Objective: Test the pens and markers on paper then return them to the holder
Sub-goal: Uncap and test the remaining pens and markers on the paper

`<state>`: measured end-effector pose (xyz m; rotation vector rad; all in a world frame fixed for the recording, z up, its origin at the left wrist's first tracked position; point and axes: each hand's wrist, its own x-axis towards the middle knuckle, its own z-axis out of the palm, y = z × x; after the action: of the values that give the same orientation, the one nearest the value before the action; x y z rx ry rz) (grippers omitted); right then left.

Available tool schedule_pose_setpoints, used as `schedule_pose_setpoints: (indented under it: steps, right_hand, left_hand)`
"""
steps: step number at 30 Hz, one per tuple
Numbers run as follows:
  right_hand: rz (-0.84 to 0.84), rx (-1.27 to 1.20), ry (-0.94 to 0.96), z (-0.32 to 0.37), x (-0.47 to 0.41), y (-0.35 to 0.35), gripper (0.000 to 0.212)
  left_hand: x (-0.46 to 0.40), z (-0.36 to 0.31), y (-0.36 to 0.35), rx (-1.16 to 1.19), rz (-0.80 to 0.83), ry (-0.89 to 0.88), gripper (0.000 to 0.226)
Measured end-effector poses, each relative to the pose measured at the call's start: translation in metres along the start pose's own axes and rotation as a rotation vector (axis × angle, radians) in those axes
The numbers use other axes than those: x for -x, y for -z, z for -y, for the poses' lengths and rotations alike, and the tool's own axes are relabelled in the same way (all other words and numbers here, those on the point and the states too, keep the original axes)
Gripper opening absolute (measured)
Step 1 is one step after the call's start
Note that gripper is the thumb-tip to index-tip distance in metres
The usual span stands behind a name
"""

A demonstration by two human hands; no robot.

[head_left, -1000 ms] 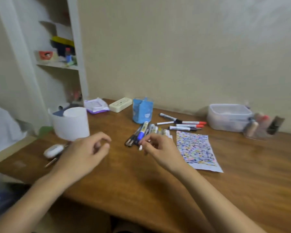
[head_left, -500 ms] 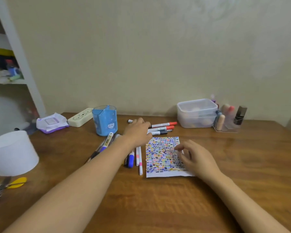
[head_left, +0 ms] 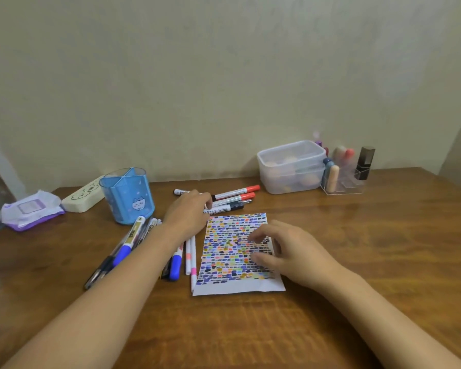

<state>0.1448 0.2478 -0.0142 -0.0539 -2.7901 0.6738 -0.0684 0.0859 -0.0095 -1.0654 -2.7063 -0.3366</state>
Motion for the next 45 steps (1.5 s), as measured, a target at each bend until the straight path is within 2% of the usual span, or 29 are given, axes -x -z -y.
schedule_pose_setpoints:
  steps: [8,13,17,19,22,24,29,33,34,36,39,42,45]
  right_hand:
    - [0.081,0.092,-0.031,-0.002,0.001,0.002,0.030]
    - [0.055,0.095,-0.048,0.000,0.002,0.001,0.034]
    - [-0.078,-0.041,0.015,0.004,0.002,-0.001,0.062]
    - [-0.092,-0.078,0.056,0.010,0.005,0.000,0.076]
    - [-0.104,-0.110,0.081,0.019,0.006,-0.003,0.084]
    - [-0.139,-0.140,0.071,0.021,0.005,-0.007,0.078]
    - [-0.303,-0.190,-0.015,0.017,0.003,-0.009,0.043]
    - [-0.278,-0.468,-0.123,0.018,0.005,-0.007,0.009]
    - [-0.250,-0.584,-0.149,0.021,0.005,-0.006,0.007]
    - [-0.209,-0.761,-0.206,0.026,0.006,-0.005,0.017]
    - [-0.186,-0.821,-0.213,0.032,0.008,-0.008,0.014]
    - [-0.127,-0.889,-0.227,0.034,0.010,-0.009,0.006]
    - [-0.052,-0.890,-0.206,0.041,0.010,-0.011,0.012]
  left_hand:
    - [0.003,0.001,-0.005,0.096,-0.044,0.010,0.026]
    - [0.021,-0.010,0.018,0.218,-0.167,0.028,0.021]
    - [0.054,-0.028,0.043,0.354,-0.243,-0.077,0.023]
    - [0.074,-0.039,0.048,0.401,-0.257,-0.145,0.025]
    - [0.096,-0.052,0.049,0.436,-0.276,-0.238,0.023]
    - [0.103,-0.057,0.048,0.467,-0.269,-0.275,0.021]
    - [0.111,-0.058,0.049,0.674,-0.137,-0.274,0.019]
    - [0.109,-0.039,0.034,0.489,0.018,-0.247,0.030]
    - [0.107,-0.036,0.031,0.432,0.050,-0.257,0.032]
    - [0.106,-0.032,0.028,0.331,0.119,-0.299,0.038]
    - [0.106,-0.028,0.031,0.268,0.237,-0.306,0.049]
    - [0.103,-0.024,0.033,0.327,0.264,-0.280,0.061]
    - [0.103,-0.029,0.033,0.475,0.213,-0.308,0.054]
